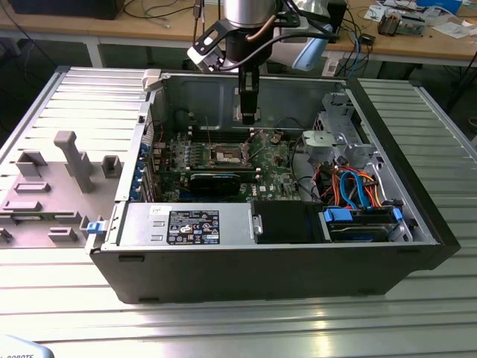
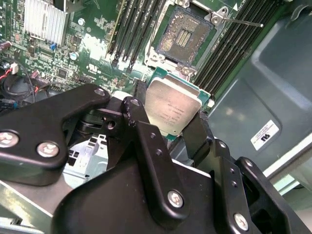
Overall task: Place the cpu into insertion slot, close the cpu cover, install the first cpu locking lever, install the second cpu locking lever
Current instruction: 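Place the cpu into insertion slot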
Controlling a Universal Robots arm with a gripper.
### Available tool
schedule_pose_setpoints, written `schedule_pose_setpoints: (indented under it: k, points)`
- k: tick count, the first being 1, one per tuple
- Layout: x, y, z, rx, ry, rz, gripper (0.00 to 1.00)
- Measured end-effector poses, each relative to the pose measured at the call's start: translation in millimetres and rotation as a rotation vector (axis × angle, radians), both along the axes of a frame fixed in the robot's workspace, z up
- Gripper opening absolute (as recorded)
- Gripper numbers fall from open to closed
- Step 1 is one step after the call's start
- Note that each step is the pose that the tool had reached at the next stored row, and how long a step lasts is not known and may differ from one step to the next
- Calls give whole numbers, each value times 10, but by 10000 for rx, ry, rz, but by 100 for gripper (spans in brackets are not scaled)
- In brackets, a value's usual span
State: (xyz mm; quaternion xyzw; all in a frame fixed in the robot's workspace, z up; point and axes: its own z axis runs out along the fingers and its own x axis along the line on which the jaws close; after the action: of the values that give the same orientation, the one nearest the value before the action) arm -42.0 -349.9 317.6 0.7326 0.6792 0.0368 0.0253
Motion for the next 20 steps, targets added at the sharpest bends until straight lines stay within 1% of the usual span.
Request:
schedule_pose_setpoints:
  k: [9, 10, 12, 14, 17, 18, 20]
  points:
    - [-2, 0, -17, 0, 0, 49, 54]
    - [-3, 0, -22, 2, 0, 127, 54]
    - [-4, 0, -39, 0, 0, 513, 54]
    - [-6, 0, -70, 9, -1, 927, 54]
    - [-35, 0, -85, 21, -1, 980, 54]
    - [-43, 0, -99, 24, -1, 1028, 54]
    - [-47, 0, -145, 32, -1, 1255, 54]
